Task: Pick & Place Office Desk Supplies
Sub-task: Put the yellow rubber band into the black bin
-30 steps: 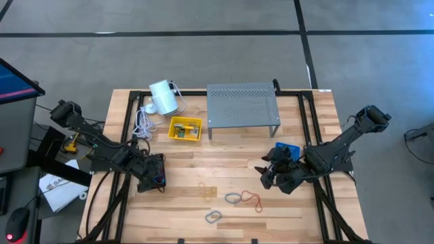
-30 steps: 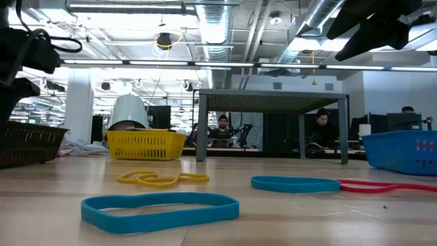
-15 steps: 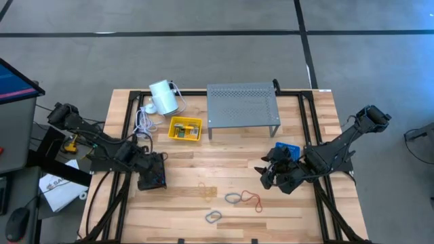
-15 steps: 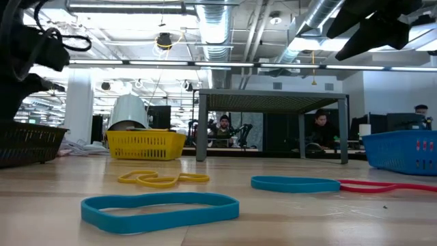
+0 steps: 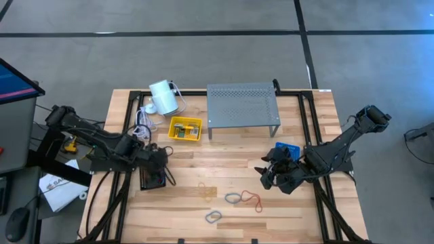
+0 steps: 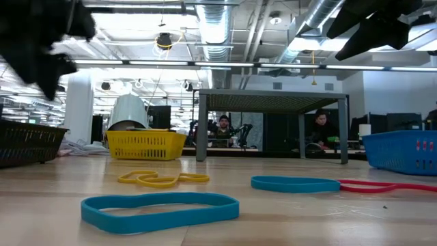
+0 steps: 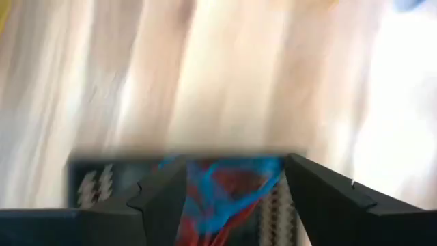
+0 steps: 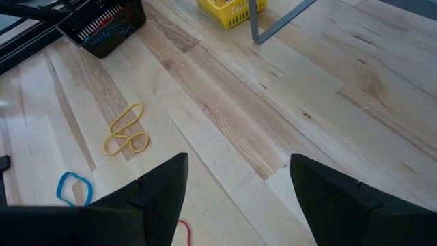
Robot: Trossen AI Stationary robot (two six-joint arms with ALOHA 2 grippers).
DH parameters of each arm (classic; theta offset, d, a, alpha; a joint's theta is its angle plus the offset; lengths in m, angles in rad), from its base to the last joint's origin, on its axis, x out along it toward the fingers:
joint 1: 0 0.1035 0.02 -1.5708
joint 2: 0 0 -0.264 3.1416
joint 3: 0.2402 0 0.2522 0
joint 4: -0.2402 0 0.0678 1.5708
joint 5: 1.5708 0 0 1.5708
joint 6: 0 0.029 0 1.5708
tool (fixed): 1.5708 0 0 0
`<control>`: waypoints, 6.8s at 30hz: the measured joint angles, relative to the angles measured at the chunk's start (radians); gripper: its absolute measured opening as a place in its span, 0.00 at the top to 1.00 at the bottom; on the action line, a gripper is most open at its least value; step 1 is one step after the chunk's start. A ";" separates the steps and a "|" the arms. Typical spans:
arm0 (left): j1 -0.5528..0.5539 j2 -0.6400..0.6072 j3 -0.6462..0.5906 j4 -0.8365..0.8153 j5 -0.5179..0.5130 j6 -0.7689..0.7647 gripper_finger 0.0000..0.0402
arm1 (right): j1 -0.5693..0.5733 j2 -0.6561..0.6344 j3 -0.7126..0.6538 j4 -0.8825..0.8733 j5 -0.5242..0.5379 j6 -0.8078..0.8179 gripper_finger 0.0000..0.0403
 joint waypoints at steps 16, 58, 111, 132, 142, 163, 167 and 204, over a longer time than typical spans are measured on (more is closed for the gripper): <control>0.020 0.354 0.016 0.614 0.075 0.581 0.40 | 0.000 0.000 0.000 0.000 -0.001 0.000 0.37; 0.021 0.826 0.288 0.569 0.097 0.955 0.57 | 0.000 0.000 -0.026 0.053 -0.016 -0.018 0.37; 0.017 0.317 0.285 0.296 -0.017 0.645 1.00 | 0.020 0.001 -0.027 0.113 -0.014 -0.069 0.37; 0.007 -0.123 0.285 -0.024 -0.085 0.465 1.00 | 0.027 0.001 -0.027 0.105 -0.012 -0.069 0.37; 0.006 -0.304 0.286 -0.217 -0.016 0.215 1.00 | 0.027 0.001 -0.027 0.109 -0.013 -0.069 0.37; 0.006 -0.225 0.130 -0.348 0.025 0.045 1.00 | 0.027 0.001 -0.027 0.113 -0.005 -0.068 0.37; 0.003 -0.220 0.053 -0.307 0.066 -0.006 1.00 | 0.027 0.001 -0.027 0.113 0.010 -0.068 0.37; -0.012 -0.080 -0.085 -0.129 0.160 -0.037 1.00 | 0.026 0.001 -0.027 0.113 0.040 -0.068 0.37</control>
